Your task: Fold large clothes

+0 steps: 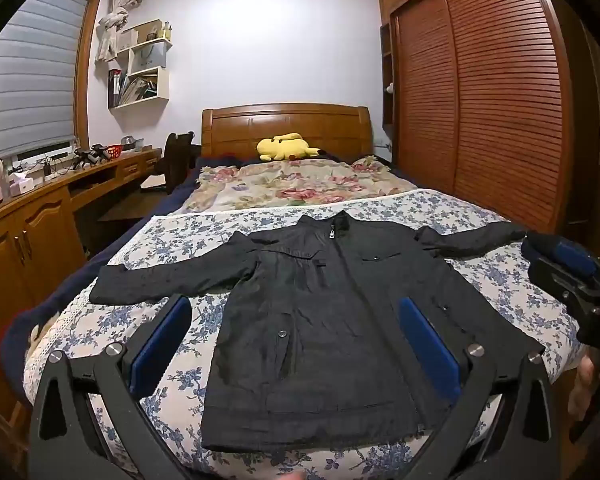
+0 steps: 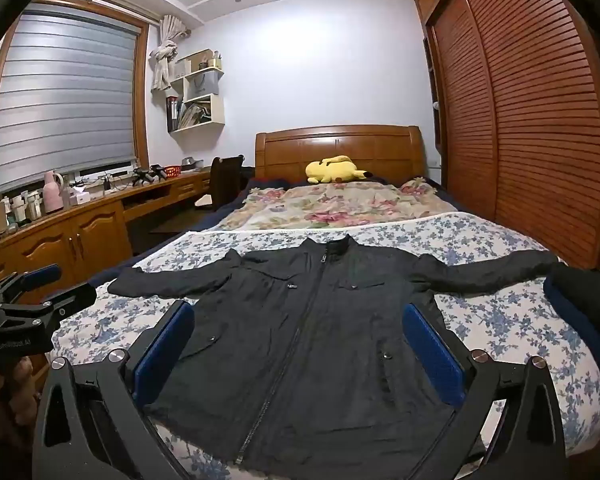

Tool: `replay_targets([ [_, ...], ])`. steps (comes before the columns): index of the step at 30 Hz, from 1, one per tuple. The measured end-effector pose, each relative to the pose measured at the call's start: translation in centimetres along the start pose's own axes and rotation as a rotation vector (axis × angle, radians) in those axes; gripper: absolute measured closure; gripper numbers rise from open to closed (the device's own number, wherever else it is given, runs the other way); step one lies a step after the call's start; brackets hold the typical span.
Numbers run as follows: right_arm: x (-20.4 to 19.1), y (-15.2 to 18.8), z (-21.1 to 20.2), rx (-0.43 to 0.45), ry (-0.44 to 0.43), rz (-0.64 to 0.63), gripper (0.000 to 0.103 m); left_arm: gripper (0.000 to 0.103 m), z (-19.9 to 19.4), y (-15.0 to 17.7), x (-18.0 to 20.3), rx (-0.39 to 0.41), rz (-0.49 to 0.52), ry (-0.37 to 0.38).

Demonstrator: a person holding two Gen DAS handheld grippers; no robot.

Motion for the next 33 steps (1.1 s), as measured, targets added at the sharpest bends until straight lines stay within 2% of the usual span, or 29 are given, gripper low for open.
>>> replay_targets([
  [33, 0.05, 0.07, -0.5, 0.012, 0.013, 0.026, 0.0, 0.0, -0.34, -0.55, -0.1, 0.027, -0.008, -0.024],
])
Point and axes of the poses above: each gripper's, at about its wrist camera, not at the fingertips, and z roughly the way its jaws point, x to its right, y to its underside, the point moved 4 cm from there along z, roughly the way its jaws point, and after that the axes turned 10 degrees about -x, right-handed, at the moved point
